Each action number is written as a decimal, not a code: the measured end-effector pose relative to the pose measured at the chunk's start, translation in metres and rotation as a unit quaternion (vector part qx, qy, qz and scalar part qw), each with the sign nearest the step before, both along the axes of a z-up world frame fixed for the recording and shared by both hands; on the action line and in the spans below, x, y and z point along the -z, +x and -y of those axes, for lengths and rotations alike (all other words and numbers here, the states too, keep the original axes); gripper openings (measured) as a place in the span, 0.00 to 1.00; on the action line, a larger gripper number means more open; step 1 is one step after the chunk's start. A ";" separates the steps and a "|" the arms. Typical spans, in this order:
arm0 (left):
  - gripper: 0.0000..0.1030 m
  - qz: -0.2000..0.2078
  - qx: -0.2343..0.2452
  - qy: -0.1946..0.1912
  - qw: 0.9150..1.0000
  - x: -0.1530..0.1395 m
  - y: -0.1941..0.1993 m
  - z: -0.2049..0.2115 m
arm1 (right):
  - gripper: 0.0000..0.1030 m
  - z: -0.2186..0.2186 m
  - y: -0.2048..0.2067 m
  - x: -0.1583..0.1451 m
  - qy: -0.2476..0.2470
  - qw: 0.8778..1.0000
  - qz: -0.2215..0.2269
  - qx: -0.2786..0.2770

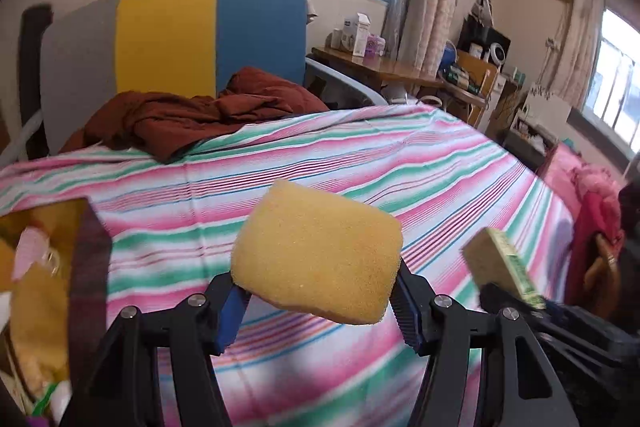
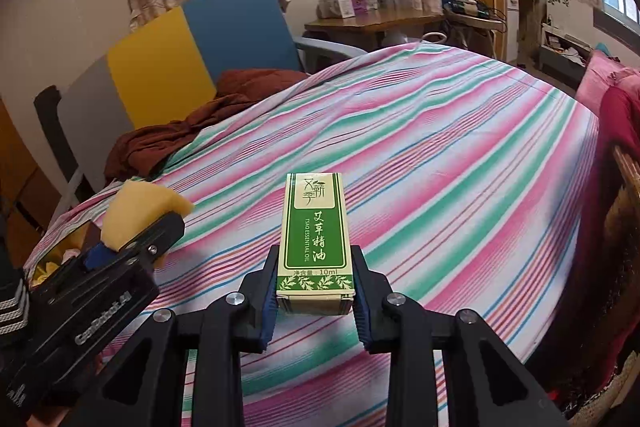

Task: Organize objects
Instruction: 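Carry the green box and yellow sponge over the gold tray and release both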

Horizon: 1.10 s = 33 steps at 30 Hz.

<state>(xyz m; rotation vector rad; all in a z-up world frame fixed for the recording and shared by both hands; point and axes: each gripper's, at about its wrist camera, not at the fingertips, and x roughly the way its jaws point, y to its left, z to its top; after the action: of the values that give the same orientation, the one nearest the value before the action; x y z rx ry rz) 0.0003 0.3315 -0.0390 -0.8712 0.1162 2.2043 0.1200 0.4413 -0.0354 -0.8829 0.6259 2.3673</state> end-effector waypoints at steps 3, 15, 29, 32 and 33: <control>0.62 0.004 -0.006 0.018 1.000 -0.011 0.003 0.021 | 0.30 0.012 -0.007 -0.004 0.001 1.000 -0.005 -0.016; 0.62 -0.007 -0.053 0.056 0.997 -0.039 0.014 0.114 | 0.30 0.063 -0.029 -0.008 -0.007 0.996 -0.013 -0.088; 0.62 0.021 -0.169 0.047 0.984 -0.027 -0.009 0.241 | 0.30 0.155 -0.082 -0.021 -0.025 0.973 -0.029 -0.229; 0.63 0.033 -0.179 0.036 0.983 -0.018 -0.016 0.251 | 0.30 0.170 -0.103 -0.023 -0.031 0.966 -0.027 -0.257; 0.63 0.035 -0.181 0.029 0.982 -0.015 -0.019 0.252 | 0.30 0.176 -0.112 -0.024 -0.032 0.963 -0.026 -0.266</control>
<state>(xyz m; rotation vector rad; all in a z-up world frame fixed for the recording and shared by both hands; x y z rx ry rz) -0.0186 0.0791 -0.0238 -0.9984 -0.1534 2.4931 0.0081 0.2653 -0.0115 -1.1340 0.5344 2.8664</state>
